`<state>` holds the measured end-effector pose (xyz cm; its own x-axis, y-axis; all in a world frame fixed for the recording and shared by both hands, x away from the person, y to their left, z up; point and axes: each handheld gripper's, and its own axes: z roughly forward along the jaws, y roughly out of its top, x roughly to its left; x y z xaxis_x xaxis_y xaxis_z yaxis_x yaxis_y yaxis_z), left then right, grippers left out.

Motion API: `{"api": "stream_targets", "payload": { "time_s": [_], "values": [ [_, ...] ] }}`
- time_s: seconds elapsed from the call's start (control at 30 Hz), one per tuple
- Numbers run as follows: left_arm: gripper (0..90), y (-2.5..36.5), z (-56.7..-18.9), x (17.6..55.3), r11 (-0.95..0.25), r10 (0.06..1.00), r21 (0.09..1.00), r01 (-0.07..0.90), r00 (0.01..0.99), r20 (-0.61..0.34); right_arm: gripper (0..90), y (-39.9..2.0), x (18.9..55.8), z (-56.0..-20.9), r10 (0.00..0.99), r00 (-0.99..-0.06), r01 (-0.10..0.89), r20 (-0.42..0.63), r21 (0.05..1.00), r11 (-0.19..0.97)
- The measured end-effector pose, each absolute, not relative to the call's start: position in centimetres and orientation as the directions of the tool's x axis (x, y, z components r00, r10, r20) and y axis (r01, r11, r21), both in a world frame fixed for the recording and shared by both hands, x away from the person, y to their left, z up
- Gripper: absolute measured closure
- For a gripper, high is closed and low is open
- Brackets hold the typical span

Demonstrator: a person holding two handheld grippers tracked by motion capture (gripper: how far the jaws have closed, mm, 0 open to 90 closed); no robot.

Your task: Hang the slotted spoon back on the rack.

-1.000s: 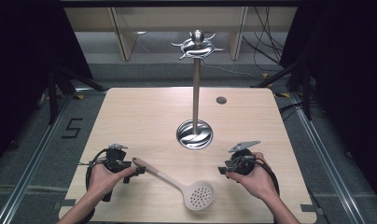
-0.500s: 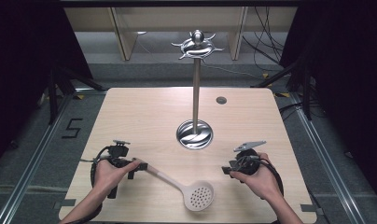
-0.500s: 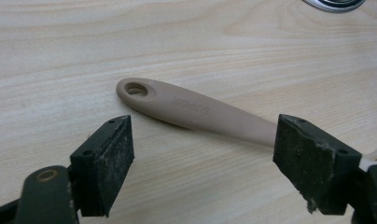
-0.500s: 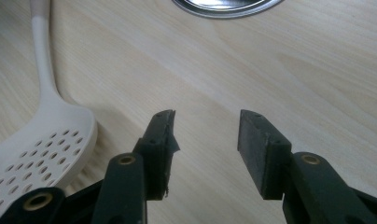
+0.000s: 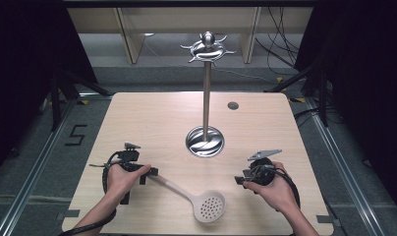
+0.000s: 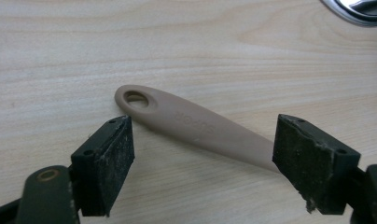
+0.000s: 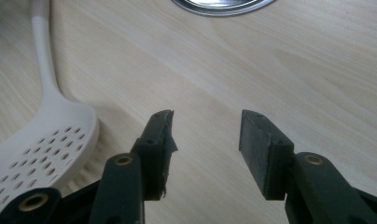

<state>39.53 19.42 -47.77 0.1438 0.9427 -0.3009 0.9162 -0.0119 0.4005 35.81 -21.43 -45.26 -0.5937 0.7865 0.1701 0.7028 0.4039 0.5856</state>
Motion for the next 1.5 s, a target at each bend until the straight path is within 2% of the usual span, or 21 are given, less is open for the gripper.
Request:
{"api": "stream_targets", "payload": {
  "time_s": [0.17,0.2,0.4,0.57,0.73,1.0,1.3,1.5],
  "values": [
    [20.4,19.5,-48.3,39.7,-0.019,0.945,0.376,0.926,0.140,-0.296,54.0,-21.0,35.7,-45.5,0.779,-0.607,0.686,0.156,0.599,0.414],
    [20.5,19.3,-48.4,39.8,0.005,0.947,0.380,0.925,0.117,-0.298,54.0,-21.0,35.6,-45.3,0.781,-0.601,0.703,0.172,0.578,0.414],
    [21.1,19.2,-48.5,40.5,-0.020,0.953,0.359,0.933,0.127,-0.275,53.8,-21.1,35.8,-45.7,0.777,-0.603,0.707,0.178,0.570,0.418],
    [21.3,18.7,-48.6,40.9,-0.017,0.963,0.377,0.926,0.117,-0.245,53.7,-21.2,35.8,-45.8,0.776,-0.602,0.715,0.187,0.559,0.420],
    [19.4,18.8,-48.9,41.4,0.013,0.960,0.353,0.936,0.087,-0.266,53.5,-20.9,35.7,-46.0,0.774,-0.604,0.717,0.188,0.552,0.425],
    [19.5,18.4,-48.8,41.8,-0.004,0.968,0.353,0.936,0.093,-0.234,53.1,-20.9,35.8,-46.2,0.775,-0.599,0.729,0.201,0.536,0.425],
    [24.2,18.5,-48.6,42.0,-0.008,0.968,0.335,0.942,0.091,-0.233,52.6,-20.7,35.7,-46.3,0.770,-0.604,0.732,0.206,0.527,0.432],
    [33.5,18.6,-48.5,42.3,-0.045,0.972,0.336,0.941,0.119,-0.204,52.2,-20.7,35.8,-46.5,0.762,-0.615,0.724,0.203,0.528,0.444]
  ]
}}
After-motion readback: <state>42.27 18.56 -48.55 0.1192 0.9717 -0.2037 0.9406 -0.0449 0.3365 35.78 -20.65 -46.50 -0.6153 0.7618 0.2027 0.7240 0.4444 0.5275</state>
